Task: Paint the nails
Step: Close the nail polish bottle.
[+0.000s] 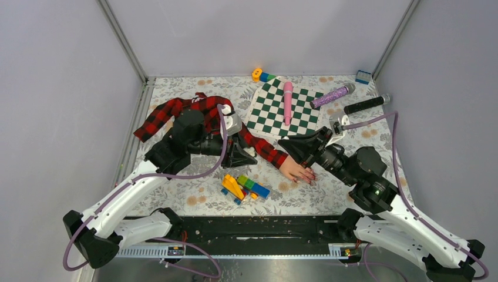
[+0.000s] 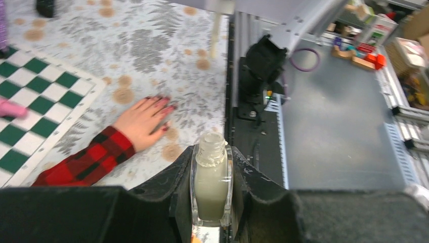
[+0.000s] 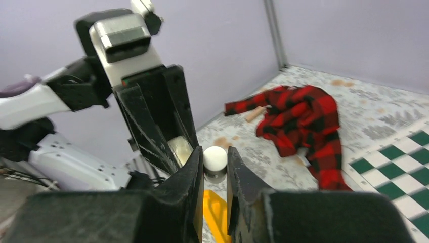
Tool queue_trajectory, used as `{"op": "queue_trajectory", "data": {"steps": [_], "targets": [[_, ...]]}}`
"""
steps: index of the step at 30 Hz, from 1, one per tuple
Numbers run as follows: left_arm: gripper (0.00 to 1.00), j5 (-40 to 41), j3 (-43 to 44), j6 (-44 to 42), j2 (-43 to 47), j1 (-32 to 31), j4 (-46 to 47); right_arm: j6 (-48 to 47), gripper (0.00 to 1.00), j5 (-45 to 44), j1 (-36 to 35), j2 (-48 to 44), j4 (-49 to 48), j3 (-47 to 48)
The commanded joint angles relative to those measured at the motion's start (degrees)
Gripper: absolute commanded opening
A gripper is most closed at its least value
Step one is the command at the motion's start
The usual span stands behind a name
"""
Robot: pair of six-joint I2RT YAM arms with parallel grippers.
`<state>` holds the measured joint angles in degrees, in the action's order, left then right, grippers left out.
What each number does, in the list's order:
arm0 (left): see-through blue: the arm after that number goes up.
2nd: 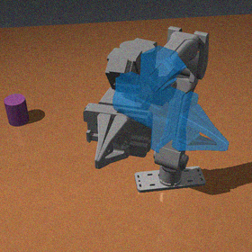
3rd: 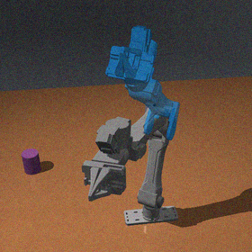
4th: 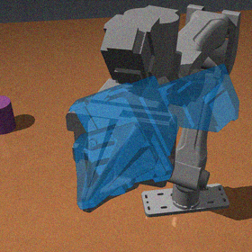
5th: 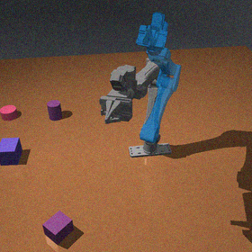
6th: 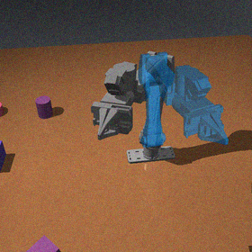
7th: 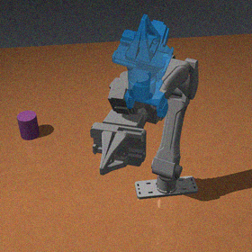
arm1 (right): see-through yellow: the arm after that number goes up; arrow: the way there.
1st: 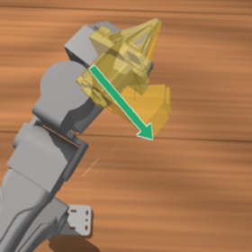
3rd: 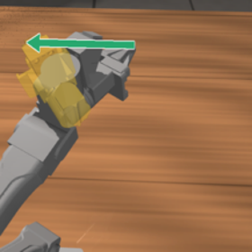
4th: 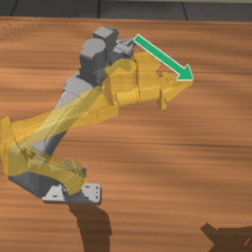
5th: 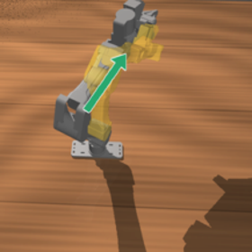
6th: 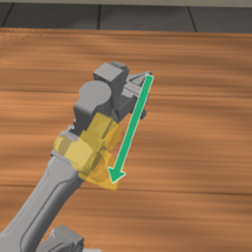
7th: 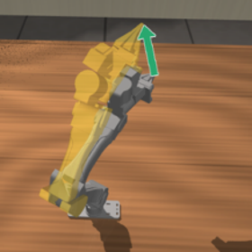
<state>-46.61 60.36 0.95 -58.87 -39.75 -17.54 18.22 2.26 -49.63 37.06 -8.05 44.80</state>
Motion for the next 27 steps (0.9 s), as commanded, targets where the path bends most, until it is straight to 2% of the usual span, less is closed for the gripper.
{"op": "queue_trajectory", "data": {"steps": [1,5,10,27], "targets": [[0.00,-10.0,0.1,1.3,1.0,-2.0,5.4,6.2,0.00,8.5,0.4,1.7,-13.0,0.6],[0.00,-12.7,-0.9,4.5,1.1,-3.5,9.5,13.2,0.00,12.6,0.4,4.1,-23.4,-1.9],[0.00,-13.6,-1.0,5.1,0.9,-4.1,10.0,16.7,0.00,16.0,0.4,6.3,-29.0,-2.8],[0.00,-12.3,-1.2,5.4,1.2,-4.2,10.4,14.3,0.00,18.0,0.4,6.1,-22.6,-1.1]]}}
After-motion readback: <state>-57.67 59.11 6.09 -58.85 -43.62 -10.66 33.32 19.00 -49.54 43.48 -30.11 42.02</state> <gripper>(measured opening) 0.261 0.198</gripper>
